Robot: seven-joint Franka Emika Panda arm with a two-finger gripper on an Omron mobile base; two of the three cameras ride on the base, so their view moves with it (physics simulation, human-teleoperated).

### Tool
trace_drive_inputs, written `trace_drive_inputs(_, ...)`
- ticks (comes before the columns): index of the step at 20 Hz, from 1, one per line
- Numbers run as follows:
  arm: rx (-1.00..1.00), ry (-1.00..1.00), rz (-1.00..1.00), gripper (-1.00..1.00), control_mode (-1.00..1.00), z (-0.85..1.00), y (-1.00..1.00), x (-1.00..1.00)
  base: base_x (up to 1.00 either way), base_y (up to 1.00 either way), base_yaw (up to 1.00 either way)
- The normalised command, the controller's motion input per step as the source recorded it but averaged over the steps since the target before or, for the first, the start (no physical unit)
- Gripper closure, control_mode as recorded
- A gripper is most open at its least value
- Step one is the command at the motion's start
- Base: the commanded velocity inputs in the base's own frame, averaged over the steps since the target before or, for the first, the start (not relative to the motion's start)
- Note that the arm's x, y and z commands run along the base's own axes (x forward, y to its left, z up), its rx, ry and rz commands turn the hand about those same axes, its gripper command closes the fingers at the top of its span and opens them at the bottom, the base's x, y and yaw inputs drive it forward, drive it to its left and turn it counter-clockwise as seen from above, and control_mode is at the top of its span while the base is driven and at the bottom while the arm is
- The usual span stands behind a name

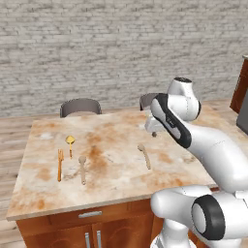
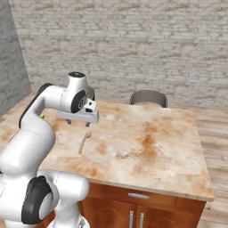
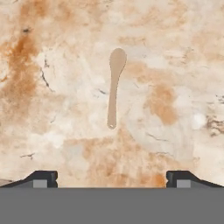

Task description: Organize the utensils by type. Pick up the wooden spoons from the counter and place them in the open cabinet. Then pick up the metallic utensils from the counter and place them in the open drawer.

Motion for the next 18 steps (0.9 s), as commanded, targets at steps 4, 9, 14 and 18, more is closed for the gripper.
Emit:
trace_drive_inputs(4,0.04,0.0,0.0,-1.0,-1.0,-0.48,0.13,0.47,0.0,0.0,0.0)
trace_drive_inputs(9,0.0,0.0,0.0,-1.0,-1.0,-0.46,0.14,0.55,0.0,0.0,0.0)
trace_drive_inputs(14,0.0,0.0,0.0,-1.0,-1.0,-0.46,0.07,0.48,0.0,0.0,0.0)
trace_drive_inputs(18,0.0,0.09,0.0,-1.0,-1.0,-0.47,0.01,0.26,0.0,0.0,0.0)
